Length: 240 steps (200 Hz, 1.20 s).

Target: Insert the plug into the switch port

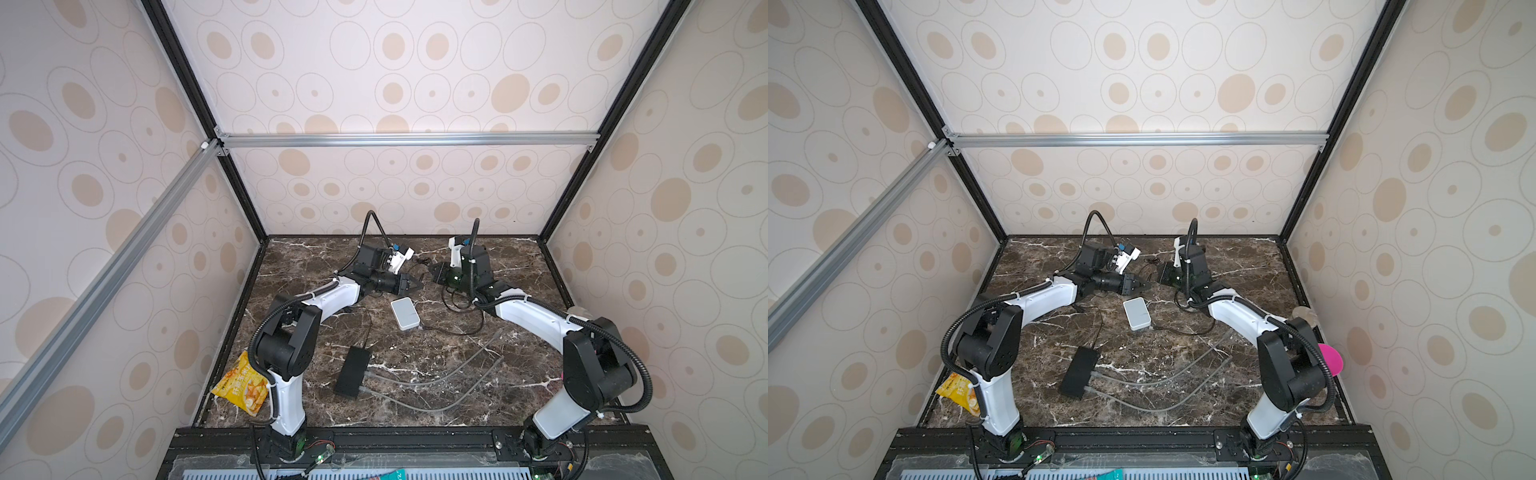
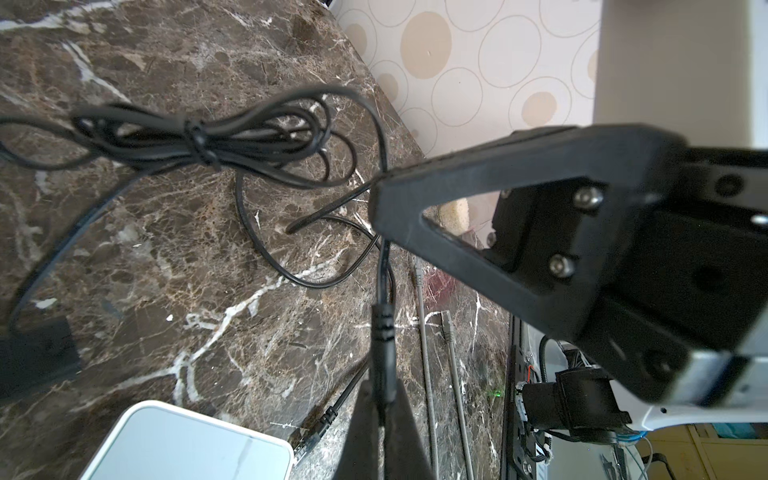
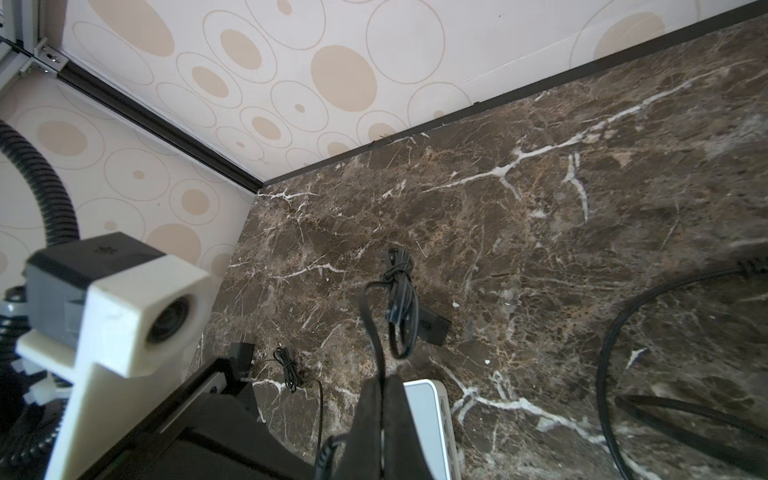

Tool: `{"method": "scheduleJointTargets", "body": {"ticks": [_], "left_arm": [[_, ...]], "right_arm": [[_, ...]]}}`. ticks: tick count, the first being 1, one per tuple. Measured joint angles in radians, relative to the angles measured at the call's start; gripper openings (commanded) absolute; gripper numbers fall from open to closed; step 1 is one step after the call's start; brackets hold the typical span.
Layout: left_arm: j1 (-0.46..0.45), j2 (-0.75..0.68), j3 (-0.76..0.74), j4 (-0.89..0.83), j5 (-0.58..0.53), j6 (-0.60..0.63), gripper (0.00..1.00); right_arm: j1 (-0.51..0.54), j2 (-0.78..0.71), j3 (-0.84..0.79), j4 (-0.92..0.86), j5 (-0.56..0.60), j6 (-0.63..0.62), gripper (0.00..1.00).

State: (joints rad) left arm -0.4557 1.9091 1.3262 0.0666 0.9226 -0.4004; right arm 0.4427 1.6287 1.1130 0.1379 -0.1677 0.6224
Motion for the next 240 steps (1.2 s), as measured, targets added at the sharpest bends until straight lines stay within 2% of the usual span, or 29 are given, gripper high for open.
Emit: {"method": "scheduleJointTargets", "body": {"ticks": [78,108,139,161,178,208,240], "left_arm": [[0.004,-0.002,-0.002,0.008,0.004,0.000,0.00],[0.006,-0.002,0.000,-0.004,0.000,0.011,0.00],[0.011,0.005,0.067,-0.148,-0.042,0.107,0.00],[0.011,0.014,0.129,-0.245,-0.089,0.189,0.00],[0.011,0.018,0.150,-0.308,-0.104,0.243,0.00],[-0.001,0.031,0.169,-0.409,-0.101,0.330,0.00],[-0.034,0.039,0.174,-0.487,-0.098,0.408,0.00]], "right_arm": [[-0.006,-0.032,-0.039,-0.047,0.021,-0.003,0.00],[-0.012,-0.035,-0.039,-0.049,-0.024,-0.031,0.37],[-0.053,-0.056,-0.038,-0.076,-0.189,-0.127,0.36],[-0.083,-0.123,-0.038,-0.138,-0.259,-0.229,0.28],[-0.096,-0.186,-0.014,-0.244,-0.280,-0.363,0.24],[-0.096,-0.254,0.054,-0.424,-0.309,-0.626,0.24],[-0.081,-0.340,0.010,-0.512,-0.304,-0.886,0.23]]}}
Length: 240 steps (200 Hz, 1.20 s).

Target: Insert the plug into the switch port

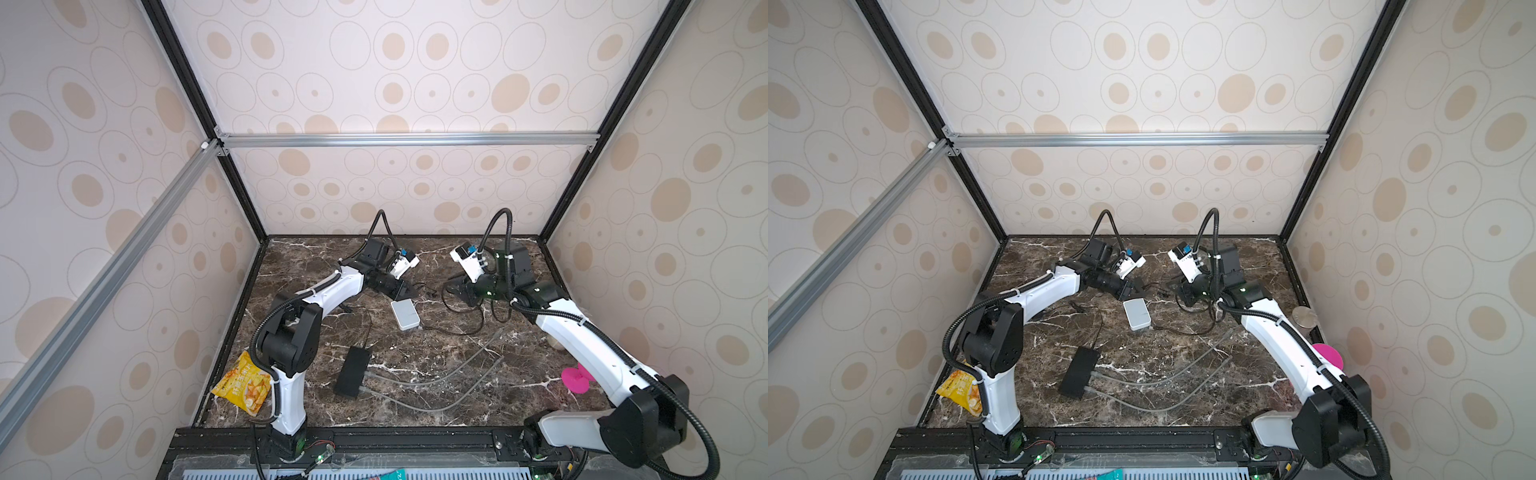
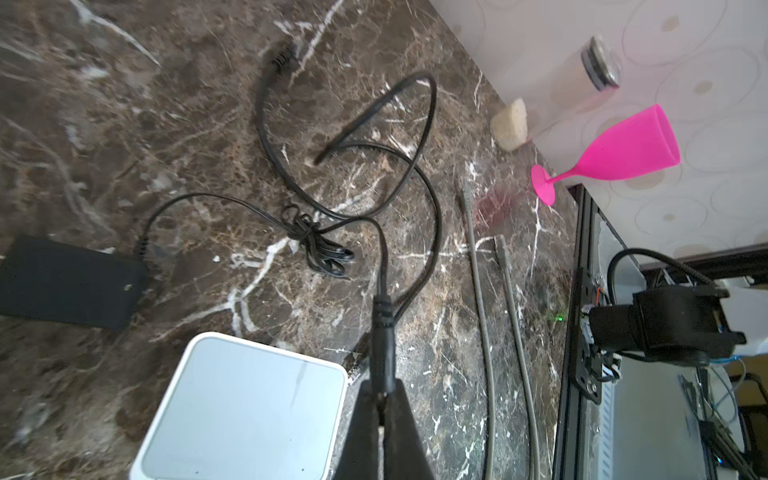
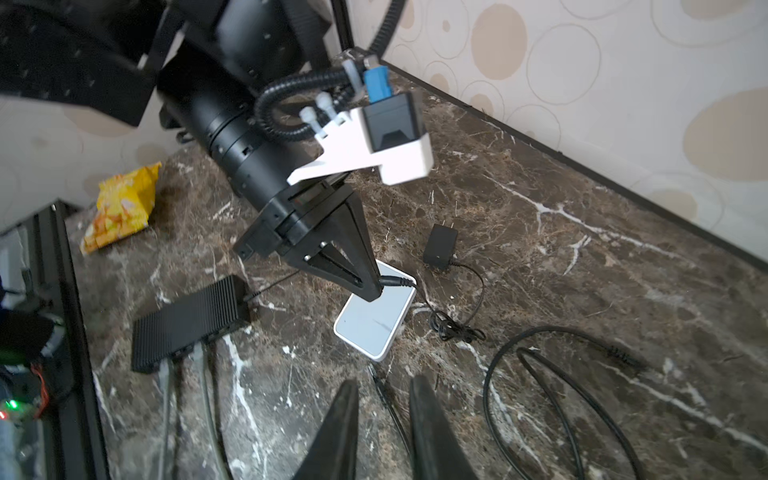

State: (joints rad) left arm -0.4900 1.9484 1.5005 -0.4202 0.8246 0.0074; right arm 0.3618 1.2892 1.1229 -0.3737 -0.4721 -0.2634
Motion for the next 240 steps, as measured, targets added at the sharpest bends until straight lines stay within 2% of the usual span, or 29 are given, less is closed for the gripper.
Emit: {"method": "scheduleJointTargets", "body": {"ticks": [32,59,66,79,88,108,144,187,240], "left_arm": [[-0.036,0.000,0.000,-0.039,0.014,0.047,0.00],[-0.056,0.001,0.011,-0.069,0.030,0.077,0.00],[-0.060,0.001,0.013,-0.073,0.035,0.085,0.00],[-0.064,0.001,0.014,-0.079,0.042,0.095,0.00],[-0.068,0.001,0.014,-0.085,0.046,0.100,0.00],[-0.070,0.001,0.014,-0.094,0.053,0.114,0.00],[-0.074,0.001,0.014,-0.101,0.065,0.127,0.00],[-0.078,0.001,0.014,-0.114,0.072,0.135,0.00],[-0.085,0.001,0.014,-0.120,0.072,0.140,0.00]], "right_arm": [[0.038,-0.032,-0.054,-0.059,0.034,-0.251,0.17],[0.089,-0.014,-0.057,-0.085,0.115,-0.383,0.17],[0.104,-0.009,-0.060,-0.082,0.142,-0.406,0.22],[0.129,-0.006,-0.089,-0.041,0.199,-0.445,0.41],[0.141,-0.009,-0.125,0.001,0.229,-0.482,0.43],[0.148,-0.008,-0.200,0.054,0.273,-0.551,0.35],[0.148,-0.003,-0.242,0.122,0.340,-0.688,0.26],[0.146,0.038,-0.234,0.164,0.332,-0.806,0.25],[0.142,0.105,-0.144,0.145,0.288,-0.829,0.23]]}}
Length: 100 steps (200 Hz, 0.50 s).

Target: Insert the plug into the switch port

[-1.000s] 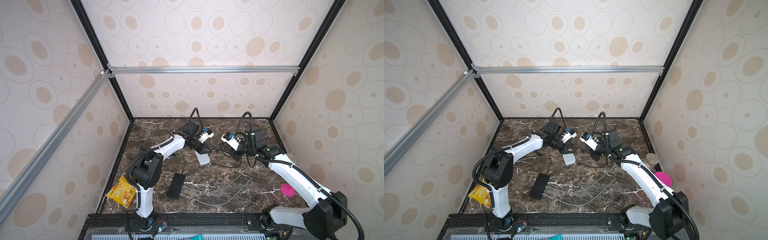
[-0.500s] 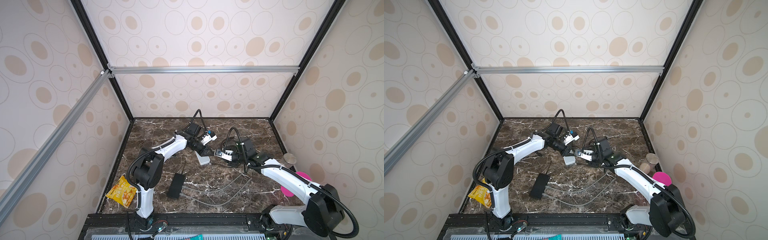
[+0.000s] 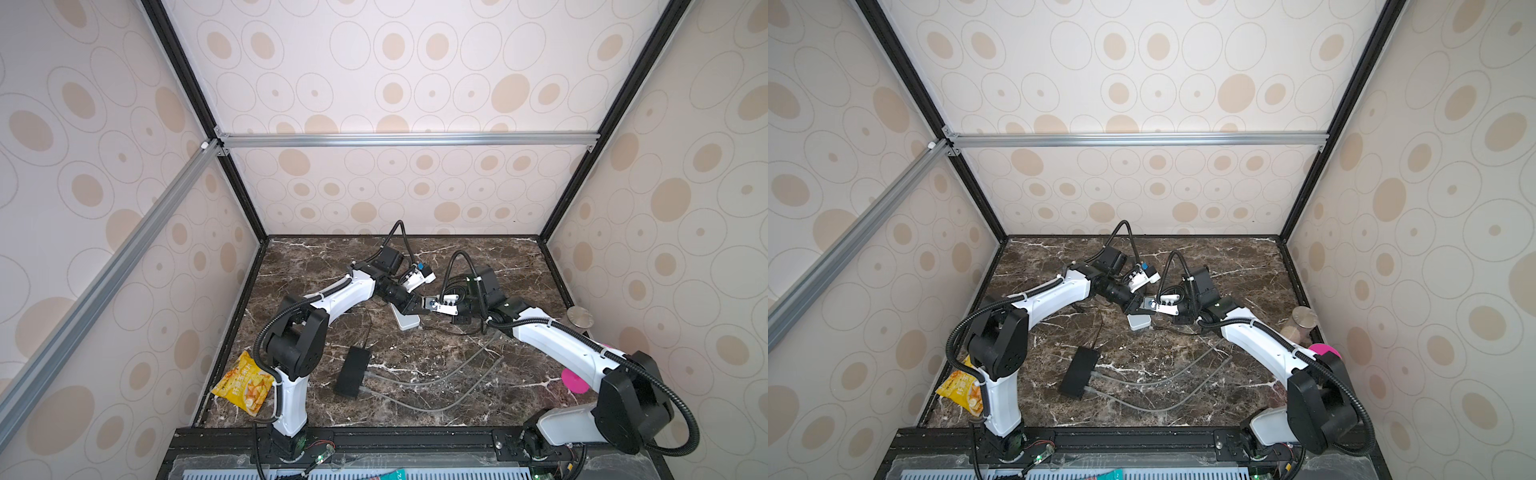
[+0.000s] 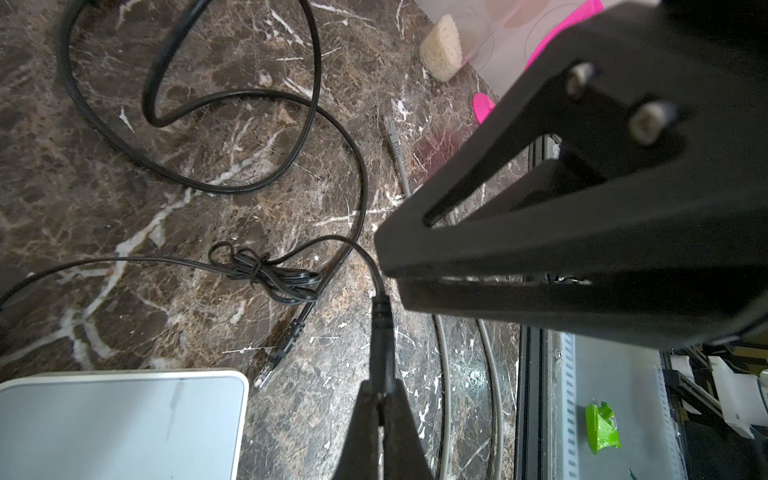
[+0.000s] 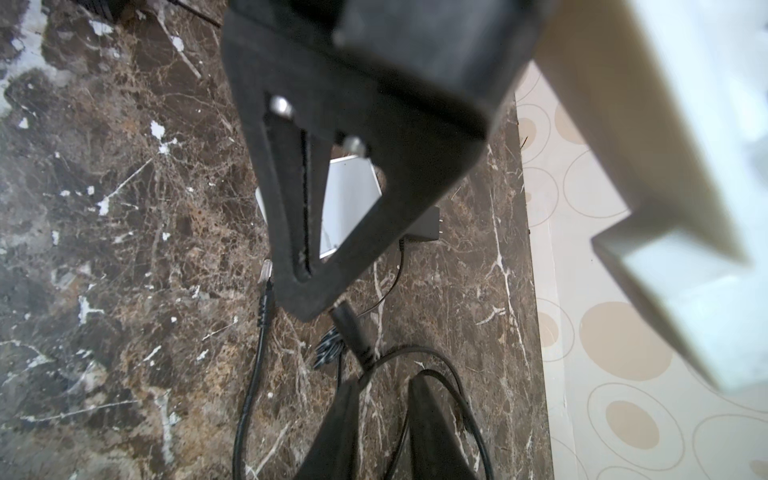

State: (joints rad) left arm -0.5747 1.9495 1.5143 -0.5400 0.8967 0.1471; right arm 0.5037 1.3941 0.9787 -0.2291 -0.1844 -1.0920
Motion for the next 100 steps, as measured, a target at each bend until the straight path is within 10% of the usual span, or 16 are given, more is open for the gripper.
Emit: {"method": "scheduleJointTargets", "body": {"ticks": [100], "left_arm": [[-0.006,0.003,0.000,-0.001,0.000,0.001,0.00]], "right_arm": [[0.000,0.053,0.041,-0.057,0.000,-0.074,0.23]]}}
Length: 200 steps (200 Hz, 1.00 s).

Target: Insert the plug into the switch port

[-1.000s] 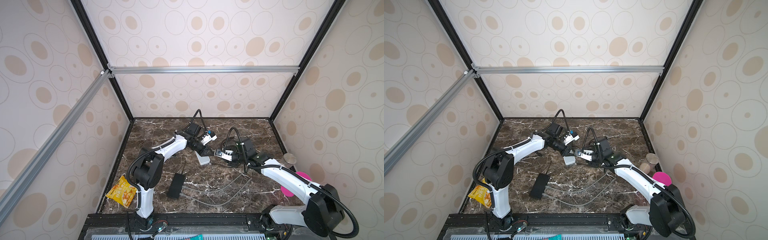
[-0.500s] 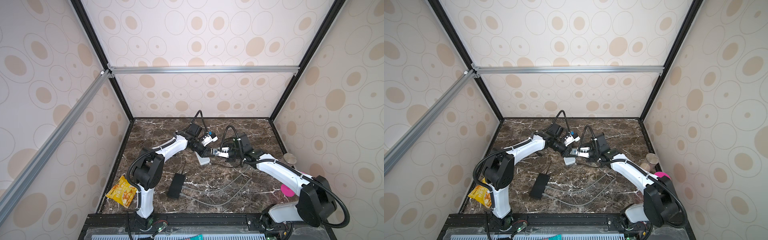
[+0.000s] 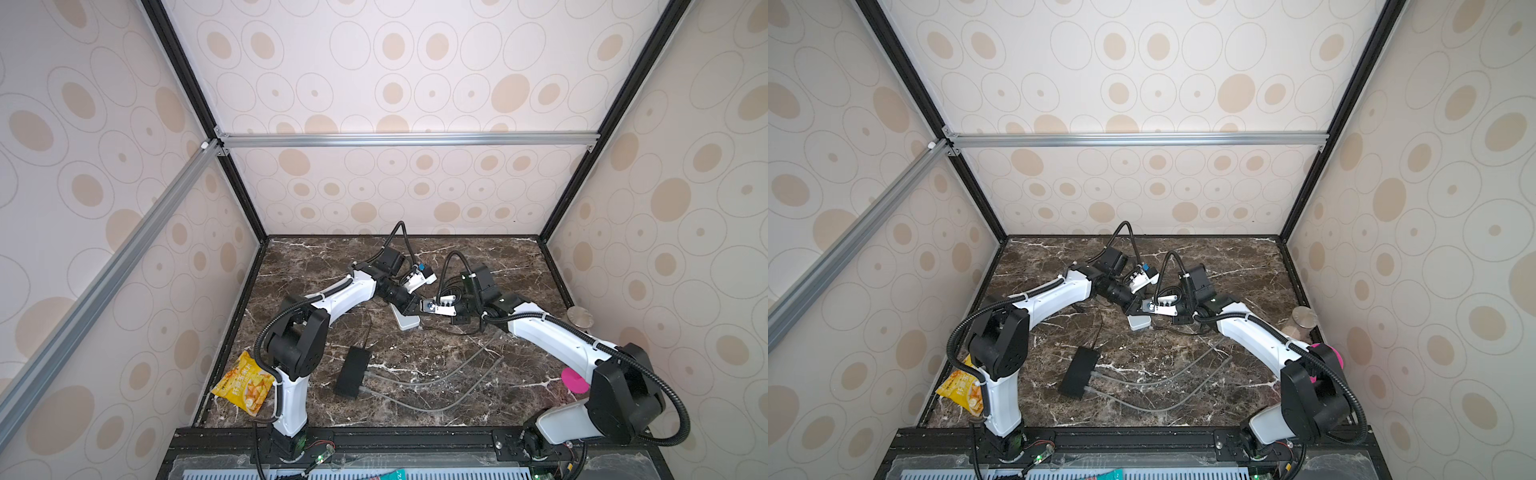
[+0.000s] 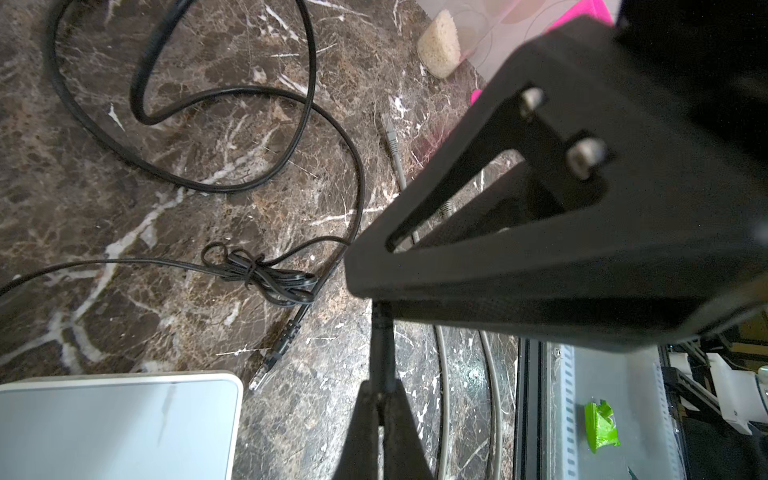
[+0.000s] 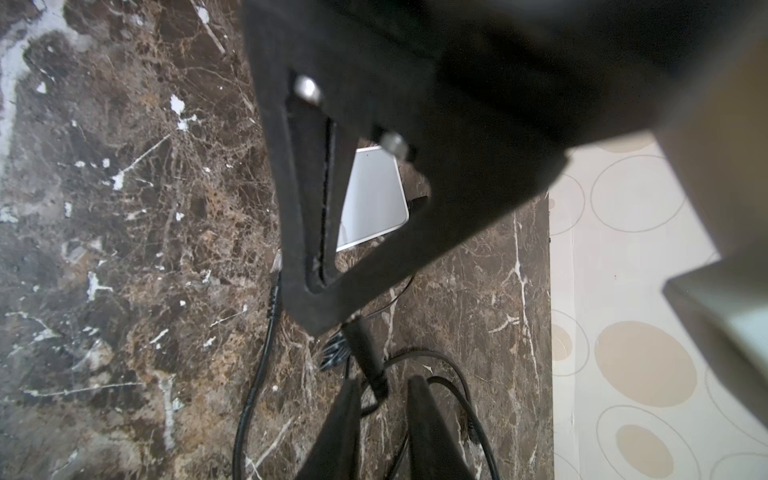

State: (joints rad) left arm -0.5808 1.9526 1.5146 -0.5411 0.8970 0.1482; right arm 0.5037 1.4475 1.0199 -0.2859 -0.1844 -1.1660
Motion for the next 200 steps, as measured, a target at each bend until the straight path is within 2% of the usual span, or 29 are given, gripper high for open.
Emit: {"method": "scheduleJointTargets", "body": {"ticks": [83,140,200], "left_arm": [[0.000,0.000,0.001,-0.002,0.000,0.003,0.00],[-0.002,0.000,0.001,-0.018,-0.001,0.007,0.00],[-0.005,0.000,0.001,-0.026,-0.008,0.010,0.00]], "right_arm": [[0.000,0.021,0.014,-0.016,-0.006,-0.034,0.21],[0.000,0.021,0.014,-0.032,-0.026,-0.051,0.09],[-0.004,0.009,0.014,-0.051,-0.044,-0.047,0.02]]}}
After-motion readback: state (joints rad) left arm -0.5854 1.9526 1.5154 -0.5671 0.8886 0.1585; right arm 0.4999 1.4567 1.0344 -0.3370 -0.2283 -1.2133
